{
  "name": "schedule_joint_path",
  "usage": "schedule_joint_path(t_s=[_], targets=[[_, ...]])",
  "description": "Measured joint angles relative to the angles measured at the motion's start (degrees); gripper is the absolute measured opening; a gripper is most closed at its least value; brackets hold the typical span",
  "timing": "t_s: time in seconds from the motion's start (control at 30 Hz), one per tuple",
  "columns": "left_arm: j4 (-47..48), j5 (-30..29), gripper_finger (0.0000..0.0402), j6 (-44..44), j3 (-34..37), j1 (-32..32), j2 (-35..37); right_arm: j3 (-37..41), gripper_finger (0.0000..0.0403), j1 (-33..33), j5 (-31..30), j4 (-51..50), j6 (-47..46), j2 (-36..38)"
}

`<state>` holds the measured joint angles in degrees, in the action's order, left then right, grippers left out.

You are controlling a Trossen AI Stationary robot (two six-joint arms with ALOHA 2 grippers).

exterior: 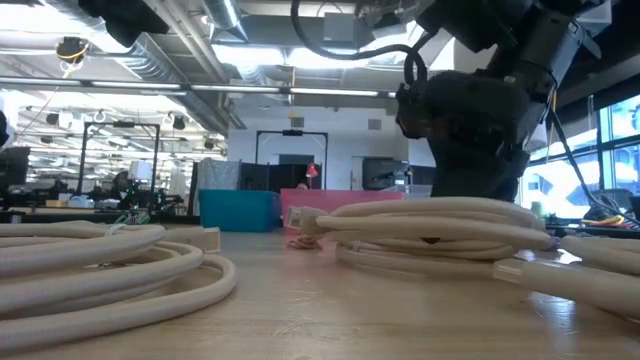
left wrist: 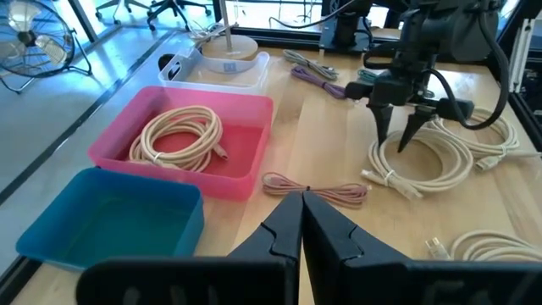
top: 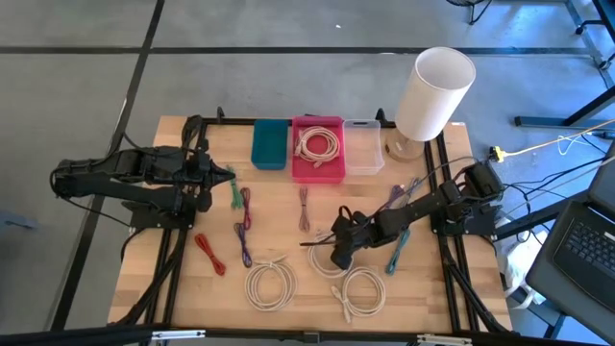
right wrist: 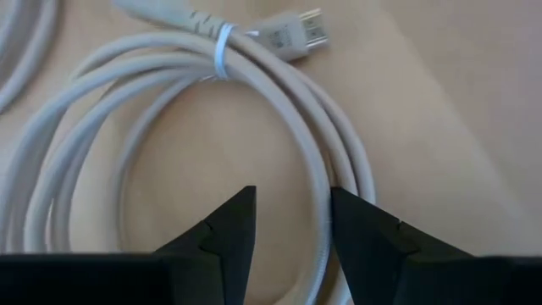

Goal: Pick & Place USB Port
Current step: Put the light brown HDMI cable into the pink bin

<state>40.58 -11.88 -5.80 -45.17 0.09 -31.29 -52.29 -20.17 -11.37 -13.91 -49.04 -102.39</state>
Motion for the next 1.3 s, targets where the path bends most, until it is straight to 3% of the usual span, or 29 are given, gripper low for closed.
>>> schedule_joint_path(t_s=[0.3, 0.63, 1.0, 1.3], targets=[[0.0, 0.0, 0.0004, -0.9, 0.0, 0.0, 0.0, -1.3, 0.0154, 0.0, -1.4, -3.1, 1.6, -0.2], [0.0, -0.2, 0.0004, -0.9, 0.0, 0.0, 0.0, -8.2, 0.0154, -0.1, -0.8, -12.4, 4.8, -0.3], [0.0, -0.2, 0.0004, -0.6, 0.0, 0.0, 0.0, -8.5, 0.0154, -0.1, -4.1, -18.6, 4.6, -0.3], [0.0, -0.2, 0.0004, -0.5, 0.0, 0.0, 0.0, -8.9, 0.0152, 0.0, -1.3, -17.4, 4.1, -5.6]])
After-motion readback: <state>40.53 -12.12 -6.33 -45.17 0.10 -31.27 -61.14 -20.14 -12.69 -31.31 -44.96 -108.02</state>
